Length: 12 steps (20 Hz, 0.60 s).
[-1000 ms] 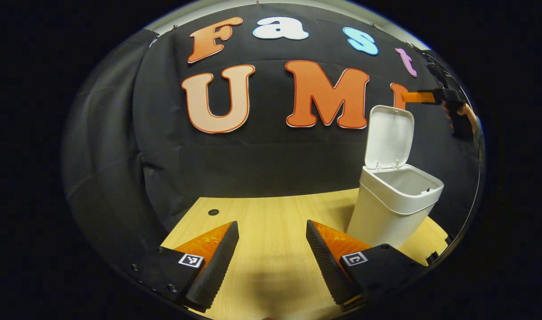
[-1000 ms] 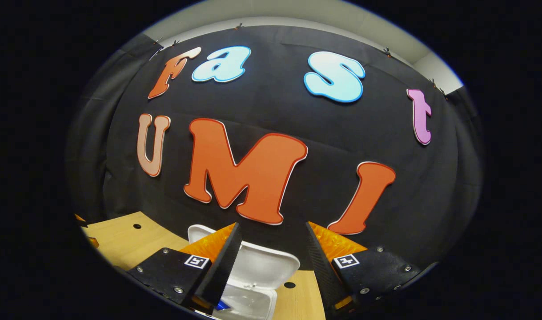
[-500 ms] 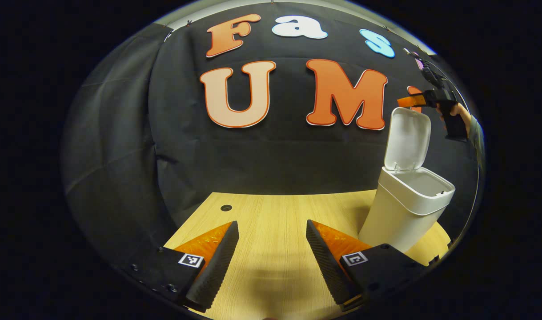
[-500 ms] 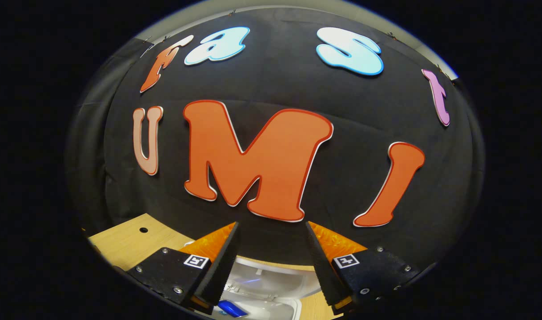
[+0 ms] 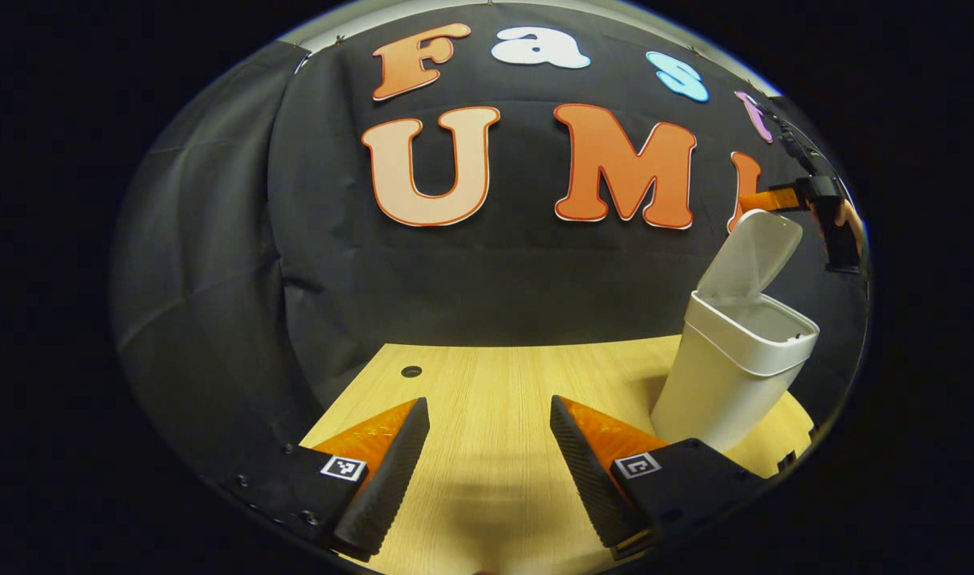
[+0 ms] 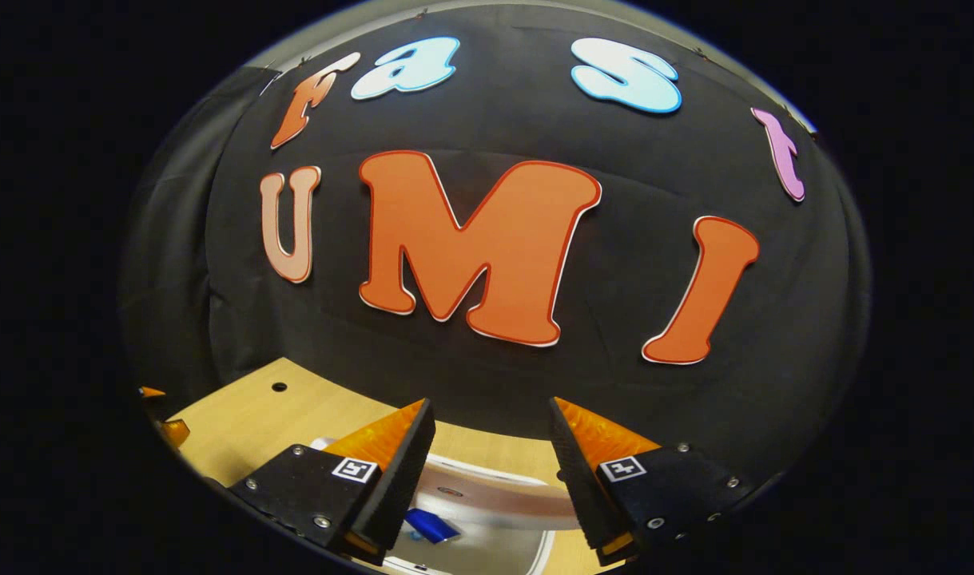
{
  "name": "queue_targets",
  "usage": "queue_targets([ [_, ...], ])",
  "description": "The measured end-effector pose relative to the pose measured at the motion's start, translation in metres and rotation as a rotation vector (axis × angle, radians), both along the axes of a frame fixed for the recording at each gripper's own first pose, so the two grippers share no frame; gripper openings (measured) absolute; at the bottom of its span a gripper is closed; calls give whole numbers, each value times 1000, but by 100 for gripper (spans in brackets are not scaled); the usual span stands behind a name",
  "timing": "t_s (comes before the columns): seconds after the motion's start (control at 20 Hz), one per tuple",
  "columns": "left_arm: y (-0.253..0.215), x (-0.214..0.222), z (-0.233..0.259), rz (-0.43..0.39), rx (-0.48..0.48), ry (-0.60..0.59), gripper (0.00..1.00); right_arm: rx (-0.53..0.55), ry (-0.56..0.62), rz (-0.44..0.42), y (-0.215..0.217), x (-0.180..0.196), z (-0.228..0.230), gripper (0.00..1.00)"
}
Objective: Press the lid of the desktop garbage bin to open it, pick up the crumpled paper on the desktop and throw it into the bin, then pick up the pop can on the desktop and drop it into the bin, and finally close the garbage bin lid.
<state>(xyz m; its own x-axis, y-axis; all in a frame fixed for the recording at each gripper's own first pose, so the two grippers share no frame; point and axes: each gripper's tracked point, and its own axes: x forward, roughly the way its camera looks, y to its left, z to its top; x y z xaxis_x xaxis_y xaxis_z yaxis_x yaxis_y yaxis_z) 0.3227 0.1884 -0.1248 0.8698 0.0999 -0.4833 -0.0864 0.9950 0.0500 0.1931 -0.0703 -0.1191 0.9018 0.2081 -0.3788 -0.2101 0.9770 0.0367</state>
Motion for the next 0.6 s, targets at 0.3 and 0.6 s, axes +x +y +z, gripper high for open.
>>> queue_targets([
  [0.3, -6, -4, -2, -18, -9, 3, 97, 19, 79, 11, 11, -43, -27, 86],
  [0.6, -5, -2, -1, -32, -21, -2, 97, 70, 140, 1, 25, -83, -53, 83],
])
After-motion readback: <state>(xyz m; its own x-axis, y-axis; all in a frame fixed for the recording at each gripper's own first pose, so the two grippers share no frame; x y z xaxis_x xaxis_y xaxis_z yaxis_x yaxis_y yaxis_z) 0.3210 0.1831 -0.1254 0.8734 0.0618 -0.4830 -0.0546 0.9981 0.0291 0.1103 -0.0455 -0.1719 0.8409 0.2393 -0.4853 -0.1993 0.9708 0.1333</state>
